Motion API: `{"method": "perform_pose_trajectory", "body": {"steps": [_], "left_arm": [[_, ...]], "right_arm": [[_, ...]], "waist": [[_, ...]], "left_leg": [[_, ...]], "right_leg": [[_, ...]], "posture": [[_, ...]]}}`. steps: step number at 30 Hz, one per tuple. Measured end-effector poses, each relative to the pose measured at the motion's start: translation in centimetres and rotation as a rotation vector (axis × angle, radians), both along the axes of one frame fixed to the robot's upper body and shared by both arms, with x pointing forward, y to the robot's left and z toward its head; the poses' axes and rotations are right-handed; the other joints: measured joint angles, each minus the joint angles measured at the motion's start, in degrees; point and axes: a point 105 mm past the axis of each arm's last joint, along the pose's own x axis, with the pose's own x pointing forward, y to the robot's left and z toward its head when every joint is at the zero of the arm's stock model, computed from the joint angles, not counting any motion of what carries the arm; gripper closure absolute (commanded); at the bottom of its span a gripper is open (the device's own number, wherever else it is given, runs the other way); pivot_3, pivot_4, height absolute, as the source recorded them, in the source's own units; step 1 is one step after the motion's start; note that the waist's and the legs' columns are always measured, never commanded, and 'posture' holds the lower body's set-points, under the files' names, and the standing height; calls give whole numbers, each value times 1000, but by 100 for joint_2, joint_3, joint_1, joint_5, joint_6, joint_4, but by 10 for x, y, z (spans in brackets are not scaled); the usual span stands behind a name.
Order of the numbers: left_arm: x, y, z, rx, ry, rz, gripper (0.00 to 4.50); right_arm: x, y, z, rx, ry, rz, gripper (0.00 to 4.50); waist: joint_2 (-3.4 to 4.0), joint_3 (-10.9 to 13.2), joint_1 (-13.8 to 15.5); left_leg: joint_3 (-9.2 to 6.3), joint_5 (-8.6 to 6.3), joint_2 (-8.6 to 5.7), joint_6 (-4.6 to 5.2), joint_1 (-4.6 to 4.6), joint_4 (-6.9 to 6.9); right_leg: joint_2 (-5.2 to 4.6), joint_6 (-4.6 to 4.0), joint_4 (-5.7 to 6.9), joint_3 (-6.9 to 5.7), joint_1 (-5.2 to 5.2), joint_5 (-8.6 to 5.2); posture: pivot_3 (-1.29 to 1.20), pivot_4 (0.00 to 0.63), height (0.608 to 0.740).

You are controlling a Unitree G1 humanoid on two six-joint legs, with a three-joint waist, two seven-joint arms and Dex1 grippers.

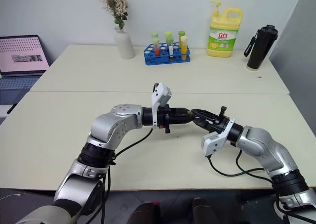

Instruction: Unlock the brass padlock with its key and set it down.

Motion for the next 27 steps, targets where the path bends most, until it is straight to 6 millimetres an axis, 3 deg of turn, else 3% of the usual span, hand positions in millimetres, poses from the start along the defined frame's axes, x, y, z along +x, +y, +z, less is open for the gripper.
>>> {"method": "perform_pose_trajectory", "body": {"steps": [1,10,16,20,25,27], "left_arm": [[0,-1,0,4,-8,-2,4355],[1,0,-1,13,-19,0,4353],[4,7,-3,35,-32,17,4353],[4,11,-4,36,-37,16,4353],[1,14,-1,33,-60,-22,4353],[-2,12,1,23,-86,-56,4353]], "right_arm": [[0,0,0,-1,2,-3,3547],[1,0,-2,11,28,-8,3547],[-3,-5,-10,48,120,-32,1504],[-12,-19,-20,109,328,-81,1476],[-38,-14,-12,216,554,-11,1476],[-46,-10,-9,251,646,16,2072]], "waist": [[0,0,-1],[0,0,-1],[0,0,0],[0,0,5],[0,0,-1],[0,0,-8]], "left_leg": [[0,0,0,0,0,0],[-1,0,0,0,0,0],[-2,0,1,0,0,0],[-3,0,3,1,-2,1],[-6,-1,2,1,0,1],[-7,-1,2,1,2,1]], "right_leg": [[0,0,0,0,0,0],[0,0,0,-1,0,0],[1,0,0,-2,0,0],[-3,0,-2,-1,2,0],[0,1,-3,-6,5,0],[1,1,0,-7,5,0]], "posture": [[0,150,740],[0,150,740],[0,150,740],[0,150,740],[0,150,740],[0,150,740]]}}
